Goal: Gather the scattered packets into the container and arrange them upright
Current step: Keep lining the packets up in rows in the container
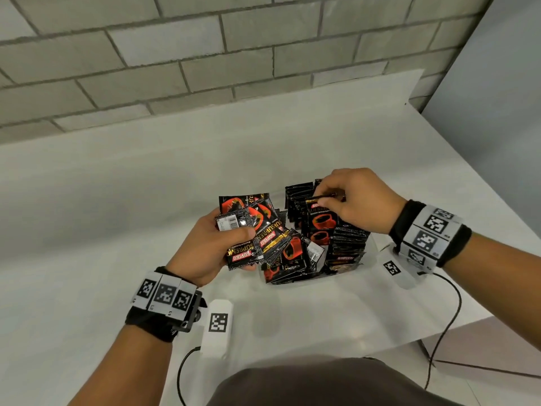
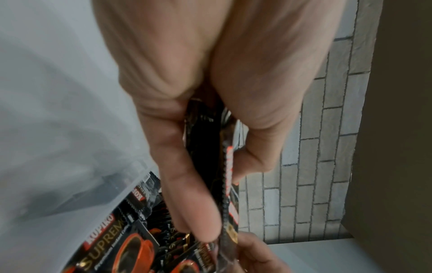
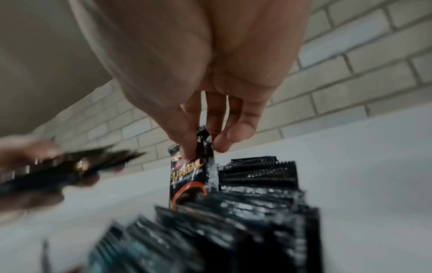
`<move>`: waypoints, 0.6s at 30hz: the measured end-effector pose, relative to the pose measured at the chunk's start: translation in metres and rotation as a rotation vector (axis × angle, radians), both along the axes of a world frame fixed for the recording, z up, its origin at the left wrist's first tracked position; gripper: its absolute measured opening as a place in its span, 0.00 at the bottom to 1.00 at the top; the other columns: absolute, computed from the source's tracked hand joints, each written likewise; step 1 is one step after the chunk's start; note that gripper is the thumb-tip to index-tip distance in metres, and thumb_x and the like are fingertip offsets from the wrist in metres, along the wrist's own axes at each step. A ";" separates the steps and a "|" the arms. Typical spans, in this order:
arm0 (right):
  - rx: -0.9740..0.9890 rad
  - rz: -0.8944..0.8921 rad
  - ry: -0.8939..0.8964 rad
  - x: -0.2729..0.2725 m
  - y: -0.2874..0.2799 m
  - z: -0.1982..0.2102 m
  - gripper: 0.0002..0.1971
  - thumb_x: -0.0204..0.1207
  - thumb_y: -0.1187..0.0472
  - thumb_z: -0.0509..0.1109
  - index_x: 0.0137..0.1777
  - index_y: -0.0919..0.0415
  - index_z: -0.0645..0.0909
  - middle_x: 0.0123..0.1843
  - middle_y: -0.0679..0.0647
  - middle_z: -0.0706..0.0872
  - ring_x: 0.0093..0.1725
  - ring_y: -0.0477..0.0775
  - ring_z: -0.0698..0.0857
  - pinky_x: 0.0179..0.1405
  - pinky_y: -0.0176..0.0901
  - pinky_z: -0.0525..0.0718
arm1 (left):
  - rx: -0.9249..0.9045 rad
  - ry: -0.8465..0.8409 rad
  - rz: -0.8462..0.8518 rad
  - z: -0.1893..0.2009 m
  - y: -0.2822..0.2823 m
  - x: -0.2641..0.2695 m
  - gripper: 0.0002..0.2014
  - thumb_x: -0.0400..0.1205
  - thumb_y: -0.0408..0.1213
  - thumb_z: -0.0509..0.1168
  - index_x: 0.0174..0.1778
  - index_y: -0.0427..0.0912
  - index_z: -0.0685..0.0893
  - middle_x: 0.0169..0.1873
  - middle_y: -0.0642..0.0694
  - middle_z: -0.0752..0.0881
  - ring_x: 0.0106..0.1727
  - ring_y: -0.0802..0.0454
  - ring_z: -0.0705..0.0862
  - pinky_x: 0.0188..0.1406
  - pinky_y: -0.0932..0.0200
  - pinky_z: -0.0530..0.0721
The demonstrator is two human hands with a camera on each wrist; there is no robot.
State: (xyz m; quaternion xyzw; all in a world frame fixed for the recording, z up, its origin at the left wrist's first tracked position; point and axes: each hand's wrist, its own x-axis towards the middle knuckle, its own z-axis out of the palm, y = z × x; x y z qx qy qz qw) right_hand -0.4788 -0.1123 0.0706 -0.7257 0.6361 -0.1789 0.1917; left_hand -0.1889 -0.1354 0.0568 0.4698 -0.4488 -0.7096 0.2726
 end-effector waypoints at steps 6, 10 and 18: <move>-0.031 0.110 0.226 0.008 0.010 -0.011 0.05 0.74 0.62 0.73 0.44 0.53 0.80 0.44 0.45 0.78 0.40 0.52 0.82 0.39 0.50 0.84 | -0.010 0.024 -0.033 0.006 -0.001 -0.009 0.15 0.83 0.22 0.69 0.65 0.36 0.83 0.51 0.36 0.92 0.42 0.38 0.94 0.26 0.47 0.90; 0.019 0.113 0.320 0.007 0.013 -0.013 0.08 0.73 0.53 0.76 0.40 0.47 0.78 0.38 0.41 0.75 0.43 0.47 0.76 0.35 0.44 0.77 | -0.014 0.029 -0.034 0.007 -0.002 -0.009 0.16 0.82 0.22 0.69 0.65 0.36 0.84 0.51 0.37 0.92 0.43 0.38 0.94 0.27 0.47 0.90; 0.010 0.002 0.255 0.000 0.012 -0.008 0.12 0.72 0.45 0.79 0.38 0.47 0.79 0.32 0.40 0.75 0.37 0.45 0.76 0.34 0.42 0.76 | -0.003 0.026 -0.038 0.005 -0.003 -0.006 0.15 0.82 0.23 0.70 0.64 0.38 0.84 0.51 0.38 0.93 0.43 0.38 0.94 0.28 0.46 0.90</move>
